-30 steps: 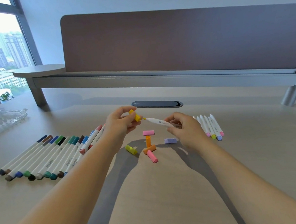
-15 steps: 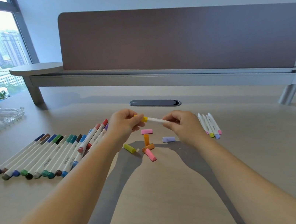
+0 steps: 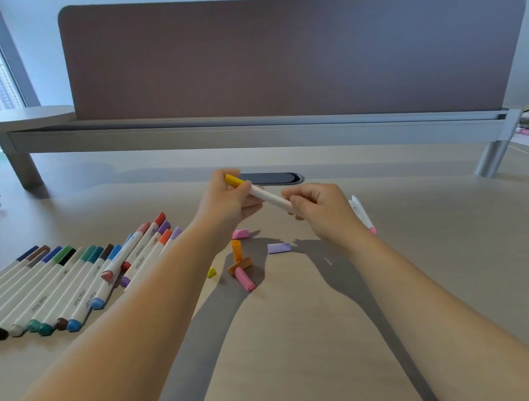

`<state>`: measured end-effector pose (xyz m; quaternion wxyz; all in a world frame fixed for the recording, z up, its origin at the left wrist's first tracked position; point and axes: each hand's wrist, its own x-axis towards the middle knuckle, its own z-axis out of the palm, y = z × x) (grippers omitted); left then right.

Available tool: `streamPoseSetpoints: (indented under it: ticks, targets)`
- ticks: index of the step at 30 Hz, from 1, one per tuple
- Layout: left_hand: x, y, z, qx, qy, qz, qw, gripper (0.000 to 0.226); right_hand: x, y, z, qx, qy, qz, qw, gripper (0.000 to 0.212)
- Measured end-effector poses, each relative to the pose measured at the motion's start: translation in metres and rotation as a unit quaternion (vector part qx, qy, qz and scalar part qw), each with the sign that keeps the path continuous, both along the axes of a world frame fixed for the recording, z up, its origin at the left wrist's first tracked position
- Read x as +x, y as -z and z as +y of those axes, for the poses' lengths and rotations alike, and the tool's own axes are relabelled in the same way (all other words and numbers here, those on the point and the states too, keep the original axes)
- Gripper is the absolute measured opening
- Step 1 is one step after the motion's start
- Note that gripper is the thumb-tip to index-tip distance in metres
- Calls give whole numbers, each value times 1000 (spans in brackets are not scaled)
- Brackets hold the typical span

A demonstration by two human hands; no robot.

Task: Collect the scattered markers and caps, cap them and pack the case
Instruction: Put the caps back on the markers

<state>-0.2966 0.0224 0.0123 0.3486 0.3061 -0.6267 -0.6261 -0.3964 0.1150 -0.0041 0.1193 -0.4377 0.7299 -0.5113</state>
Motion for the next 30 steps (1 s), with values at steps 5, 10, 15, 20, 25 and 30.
streamPoseSetpoints:
  ticks: [5, 10, 15, 20, 25, 30]
  targets:
    - [-16, 5, -14, -9, -31, -45, 998, 37, -39, 8, 4, 49, 126, 50, 990, 27]
    - [-30, 15, -25, -109, -19, -118, 987, 31, -56, 22, -9, 188, 154, 141, 960, 28]
    - [-33, 16, -31, -168, 11, -185, 968, 37, -54, 25, -25, 288, 146, 237, 916, 19]
    - [-18, 23, -42, -185, -2, -216, 959, 43, -43, 26, -32, 286, 155, 275, 905, 22]
    - [12, 24, -52, -200, -53, -239, 949, 38, -26, 21, -31, 225, 129, 206, 943, 25]
    - [50, 36, -55, -246, -72, -354, 899, 37, -1, 21, -31, 138, 74, 136, 978, 27]
